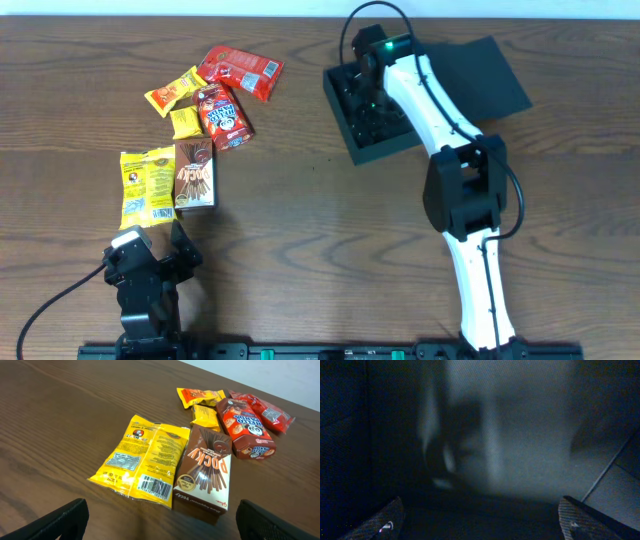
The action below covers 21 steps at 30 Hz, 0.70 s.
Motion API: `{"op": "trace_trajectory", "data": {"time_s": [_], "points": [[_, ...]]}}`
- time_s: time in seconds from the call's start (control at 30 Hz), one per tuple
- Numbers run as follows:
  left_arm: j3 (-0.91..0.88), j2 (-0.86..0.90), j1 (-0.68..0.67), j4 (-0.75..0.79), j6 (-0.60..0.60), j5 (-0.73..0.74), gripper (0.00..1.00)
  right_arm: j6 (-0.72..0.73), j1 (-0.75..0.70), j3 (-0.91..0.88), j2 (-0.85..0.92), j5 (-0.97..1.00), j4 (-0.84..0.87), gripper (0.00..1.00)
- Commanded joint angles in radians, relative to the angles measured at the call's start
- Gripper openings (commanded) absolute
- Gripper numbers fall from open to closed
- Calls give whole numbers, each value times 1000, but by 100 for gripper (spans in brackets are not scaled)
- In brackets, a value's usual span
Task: Pack container
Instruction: 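Grip the black box with the right gripper and pull it toward center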
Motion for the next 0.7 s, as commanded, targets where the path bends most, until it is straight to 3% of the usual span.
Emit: {"op": "trace_trajectory", "data": {"time_s": [0.0,0.2,0.4,0.57,0.67], "points": [[-19,-6,4,-3,-7,-10,95,-68,19,-3,-48,32,-21,99],[-19,-6,4,-3,-7,-10,95,-113,37,-3,-140,32,-36,99],[-19,-6,4,-3,-7,-10,95,46,27,-3,-328,40,-18,99],[-19,-6,4,-3,-7,-10,95,83,27,-3,-492,-290,-42,99],[-19,-6,4,-3,-7,-10,95,126,31,-3,-543,-384,8,99]]}}
